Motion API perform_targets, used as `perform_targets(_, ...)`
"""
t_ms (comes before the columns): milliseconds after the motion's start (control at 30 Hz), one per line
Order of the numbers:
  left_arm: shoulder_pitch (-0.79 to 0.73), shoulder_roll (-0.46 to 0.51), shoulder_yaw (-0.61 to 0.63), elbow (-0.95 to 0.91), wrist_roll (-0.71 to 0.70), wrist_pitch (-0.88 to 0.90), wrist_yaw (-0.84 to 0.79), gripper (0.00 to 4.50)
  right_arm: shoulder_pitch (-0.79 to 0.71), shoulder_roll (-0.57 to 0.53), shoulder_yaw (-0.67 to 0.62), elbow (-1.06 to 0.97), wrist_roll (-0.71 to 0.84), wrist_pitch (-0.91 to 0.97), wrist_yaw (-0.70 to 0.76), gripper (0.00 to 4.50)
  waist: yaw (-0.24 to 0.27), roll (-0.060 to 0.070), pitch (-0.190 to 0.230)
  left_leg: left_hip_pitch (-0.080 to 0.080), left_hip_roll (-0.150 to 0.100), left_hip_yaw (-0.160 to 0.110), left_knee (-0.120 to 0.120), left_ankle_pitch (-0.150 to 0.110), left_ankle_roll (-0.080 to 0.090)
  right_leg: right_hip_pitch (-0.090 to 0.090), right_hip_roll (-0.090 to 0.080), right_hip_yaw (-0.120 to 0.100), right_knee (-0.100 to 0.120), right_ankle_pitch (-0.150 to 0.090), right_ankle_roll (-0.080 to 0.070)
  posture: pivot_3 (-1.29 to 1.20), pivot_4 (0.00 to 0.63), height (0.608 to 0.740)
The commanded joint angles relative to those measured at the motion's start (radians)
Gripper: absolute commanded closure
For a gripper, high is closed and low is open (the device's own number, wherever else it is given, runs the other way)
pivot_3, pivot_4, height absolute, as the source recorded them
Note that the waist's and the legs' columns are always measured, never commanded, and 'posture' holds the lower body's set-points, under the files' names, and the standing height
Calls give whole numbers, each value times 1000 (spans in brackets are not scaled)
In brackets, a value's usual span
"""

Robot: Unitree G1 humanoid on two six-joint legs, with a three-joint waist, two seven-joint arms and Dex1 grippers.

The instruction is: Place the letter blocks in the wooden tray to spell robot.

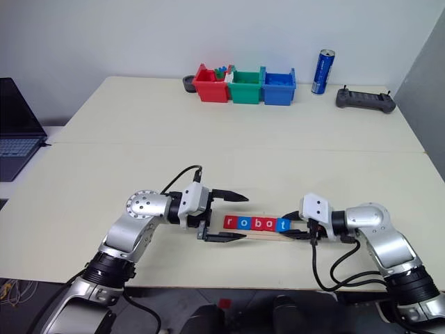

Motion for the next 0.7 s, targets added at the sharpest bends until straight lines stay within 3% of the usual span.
perform_targets(33, -3, 2, 14, -38, -17, -8, 1, 0, -19, -2, -1, -9, -7, -9, 2, 3041, 0, 0, 0, 0, 0, 0, 0, 0, 0, 0, 0, 0, 0, 0, 0, 0, 150, 740)
perform_targets(633, 4, 5, 15, -43, -16, -6, 4, 0, -36, -9, 0, 16, -29, -26, 25, 3041, 0, 0, 0, 0, 0, 0, 0, 0, 0, 0, 0, 0, 0, 0, 0, 0, 150, 740)
perform_targets(700, 4, 4, 14, -43, -15, -6, 6, 0, -36, -8, -1, 14, -26, -23, 27, 2283, 0, 0, 0, 0, 0, 0, 0, 0, 0, 0, 0, 0, 0, 0, 0, 0, 150, 740)
